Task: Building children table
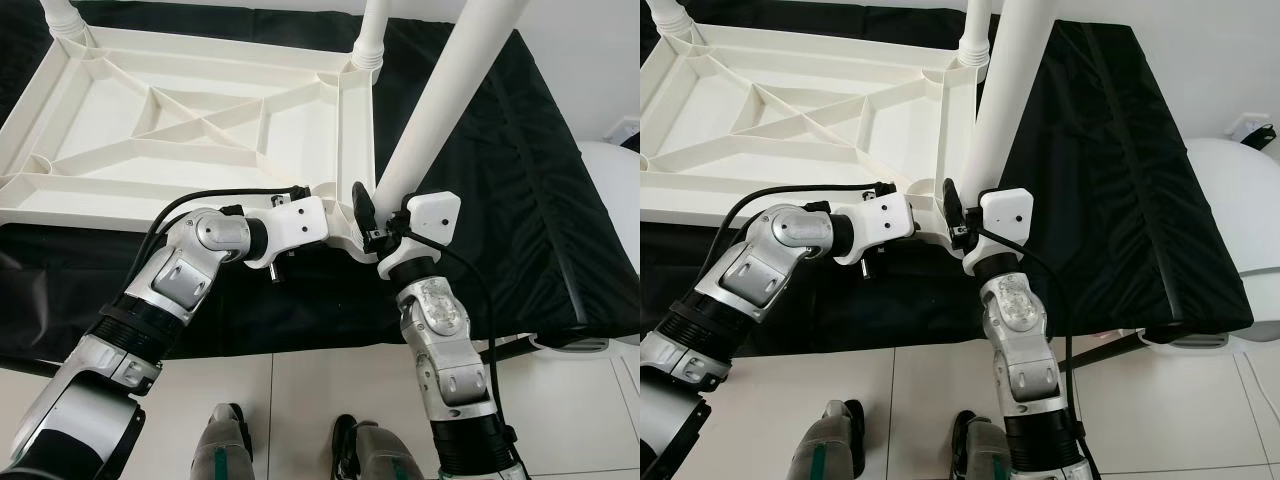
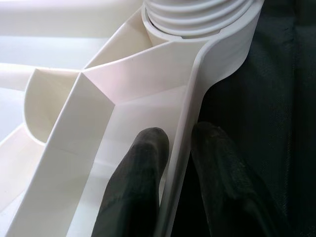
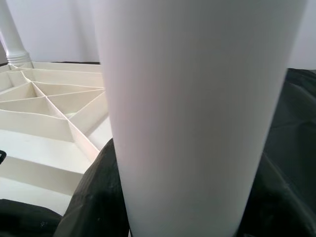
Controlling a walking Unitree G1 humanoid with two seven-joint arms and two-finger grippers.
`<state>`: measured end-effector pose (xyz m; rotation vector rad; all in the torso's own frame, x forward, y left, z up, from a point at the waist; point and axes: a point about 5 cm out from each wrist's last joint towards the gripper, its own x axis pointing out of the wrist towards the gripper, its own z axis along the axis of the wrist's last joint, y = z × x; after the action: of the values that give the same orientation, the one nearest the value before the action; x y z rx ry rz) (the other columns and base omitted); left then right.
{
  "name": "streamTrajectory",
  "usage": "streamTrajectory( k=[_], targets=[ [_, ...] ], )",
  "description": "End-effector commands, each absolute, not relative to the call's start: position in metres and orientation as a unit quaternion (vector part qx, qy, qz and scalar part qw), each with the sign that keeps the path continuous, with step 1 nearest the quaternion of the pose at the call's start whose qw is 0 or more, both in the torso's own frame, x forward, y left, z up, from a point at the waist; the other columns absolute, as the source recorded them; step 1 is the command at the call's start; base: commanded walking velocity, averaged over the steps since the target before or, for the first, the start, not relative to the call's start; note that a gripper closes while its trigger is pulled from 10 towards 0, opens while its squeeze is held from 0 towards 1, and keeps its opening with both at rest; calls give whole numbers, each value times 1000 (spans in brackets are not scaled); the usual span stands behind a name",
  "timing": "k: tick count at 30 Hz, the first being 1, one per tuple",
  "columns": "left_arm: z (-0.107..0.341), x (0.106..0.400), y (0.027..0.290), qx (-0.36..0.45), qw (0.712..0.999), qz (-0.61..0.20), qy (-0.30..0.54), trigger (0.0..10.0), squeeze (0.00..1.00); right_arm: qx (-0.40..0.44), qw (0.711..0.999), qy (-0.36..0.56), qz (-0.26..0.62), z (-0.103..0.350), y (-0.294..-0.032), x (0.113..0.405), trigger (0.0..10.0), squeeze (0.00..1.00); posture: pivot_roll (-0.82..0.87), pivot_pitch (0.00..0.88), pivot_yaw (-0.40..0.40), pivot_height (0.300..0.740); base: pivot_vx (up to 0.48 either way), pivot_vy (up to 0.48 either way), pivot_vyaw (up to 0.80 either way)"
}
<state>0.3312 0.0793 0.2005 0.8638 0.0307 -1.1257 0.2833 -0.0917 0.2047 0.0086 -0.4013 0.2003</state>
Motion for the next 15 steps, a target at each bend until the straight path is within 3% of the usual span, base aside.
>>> streamTrajectory(
  k=[1,12,14,15],
  targets=[
    [203,333,82,403,763,-505,9,10000,0,-6,989,-148,24,182,-105,283,10000,0,86,229,-25,740,0,0,0],
    [203,332,82,403,762,-507,10,10000,0,5,992,-129,0,178,-102,281,10000,0,86,228,-25,740,0,0,0],
    [202,332,82,404,762,-507,10,10000,0,9,992,-127,3,177,-101,282,10000,506,87,225,-25,740,0,0,0],
    [202,332,82,404,762,-507,10,10000,0,9,992,-127,3,177,-101,282,10000,506,87,225,-25,740,0,0,0]
  ],
)
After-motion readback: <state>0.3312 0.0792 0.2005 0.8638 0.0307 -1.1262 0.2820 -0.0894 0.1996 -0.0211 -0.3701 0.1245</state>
